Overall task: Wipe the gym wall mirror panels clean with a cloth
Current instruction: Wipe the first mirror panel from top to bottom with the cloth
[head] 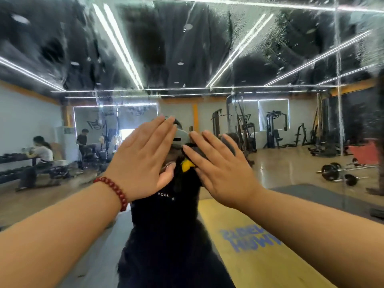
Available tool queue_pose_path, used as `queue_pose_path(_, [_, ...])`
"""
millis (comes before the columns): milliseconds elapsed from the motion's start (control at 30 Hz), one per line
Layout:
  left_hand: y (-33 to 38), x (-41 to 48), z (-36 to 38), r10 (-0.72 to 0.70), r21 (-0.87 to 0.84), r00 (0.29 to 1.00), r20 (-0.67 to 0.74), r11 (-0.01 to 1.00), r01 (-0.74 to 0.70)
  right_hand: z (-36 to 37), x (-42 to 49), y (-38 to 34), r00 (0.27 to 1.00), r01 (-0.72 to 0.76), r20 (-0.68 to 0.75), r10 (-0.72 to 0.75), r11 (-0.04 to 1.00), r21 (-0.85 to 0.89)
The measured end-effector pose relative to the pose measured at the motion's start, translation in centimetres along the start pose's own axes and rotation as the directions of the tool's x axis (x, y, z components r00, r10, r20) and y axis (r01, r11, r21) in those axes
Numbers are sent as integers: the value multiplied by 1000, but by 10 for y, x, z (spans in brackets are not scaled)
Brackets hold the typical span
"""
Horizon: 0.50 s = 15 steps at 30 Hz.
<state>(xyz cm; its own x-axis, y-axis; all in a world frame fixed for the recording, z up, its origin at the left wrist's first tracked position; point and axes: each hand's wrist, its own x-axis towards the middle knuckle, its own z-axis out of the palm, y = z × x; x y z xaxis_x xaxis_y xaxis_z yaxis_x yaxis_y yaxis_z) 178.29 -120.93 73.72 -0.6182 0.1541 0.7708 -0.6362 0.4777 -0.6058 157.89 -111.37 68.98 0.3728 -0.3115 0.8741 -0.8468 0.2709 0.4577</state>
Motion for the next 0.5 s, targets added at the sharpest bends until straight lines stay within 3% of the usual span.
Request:
queue_pose_path(167, [-22, 43, -8, -33, -14, 999, -24, 999, 33, -10, 72, 25, 973, -223, -51, 227, 972, 76])
queue_pose_path(267, [-35, 64, -13, -55, -13, 998, -35, 998, 55, -14, 101, 37, 965, -251, -62, 254, 966, 63])
queue_pose_path(333, [-44, 72, -16, -60, -5, 998, -34, 998, 60, -14, 93, 38, 969, -233, -71, 237, 971, 57])
queue_pose_path(500, [-59, 80, -15, -20, 11, 1000, 0, 1000, 20, -12, 61, 36, 999, -37, 26, 37, 999, 5])
